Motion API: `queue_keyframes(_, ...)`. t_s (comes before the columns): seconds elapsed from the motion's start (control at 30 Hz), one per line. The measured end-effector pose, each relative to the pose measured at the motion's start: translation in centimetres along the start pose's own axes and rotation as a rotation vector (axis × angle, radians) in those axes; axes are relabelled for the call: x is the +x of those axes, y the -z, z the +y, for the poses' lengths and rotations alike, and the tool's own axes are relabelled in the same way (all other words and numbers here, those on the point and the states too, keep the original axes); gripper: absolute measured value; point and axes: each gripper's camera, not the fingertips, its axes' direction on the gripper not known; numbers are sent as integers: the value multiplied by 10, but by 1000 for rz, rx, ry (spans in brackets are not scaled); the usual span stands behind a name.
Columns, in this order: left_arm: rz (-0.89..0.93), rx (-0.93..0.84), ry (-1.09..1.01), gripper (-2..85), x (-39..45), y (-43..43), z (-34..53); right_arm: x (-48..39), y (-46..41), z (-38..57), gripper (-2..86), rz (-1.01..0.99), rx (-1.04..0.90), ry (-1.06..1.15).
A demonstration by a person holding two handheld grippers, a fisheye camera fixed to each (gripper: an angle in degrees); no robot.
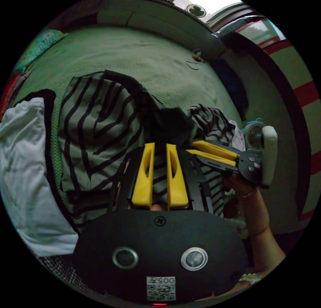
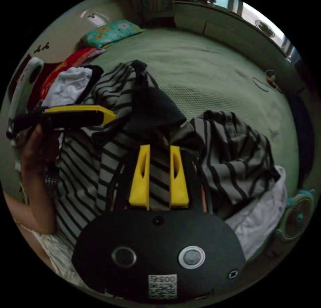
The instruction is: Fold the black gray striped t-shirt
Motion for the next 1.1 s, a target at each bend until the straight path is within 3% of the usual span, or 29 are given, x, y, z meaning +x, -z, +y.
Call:
queue_keyframes(0.3,-3,-11,1,67,-4,-1,-3,40,50,-20,78,77,116,-34)
queue_keyframes(0.6,4,-16,7,67,-10,0,-5,70,-2,-69,61,93,-122,-57)
queue_keyframes(0.67,6,-19,8,67,-11,0,-5,72,-9,-65,16,158,-142,-79)
queue_keyframes(0.77,14,-20,7,67,-12,0,-5,81,4,-54,-3,192,-75,-137)
queue_keyframes(0.93,20,-19,11,66,-13,1,-6,124,86,-44,-8,250,204,-332)
queue_keyframes(1.1,-2,2,40,66,-17,4,-6,172,103,-54,-3,244,246,-509)
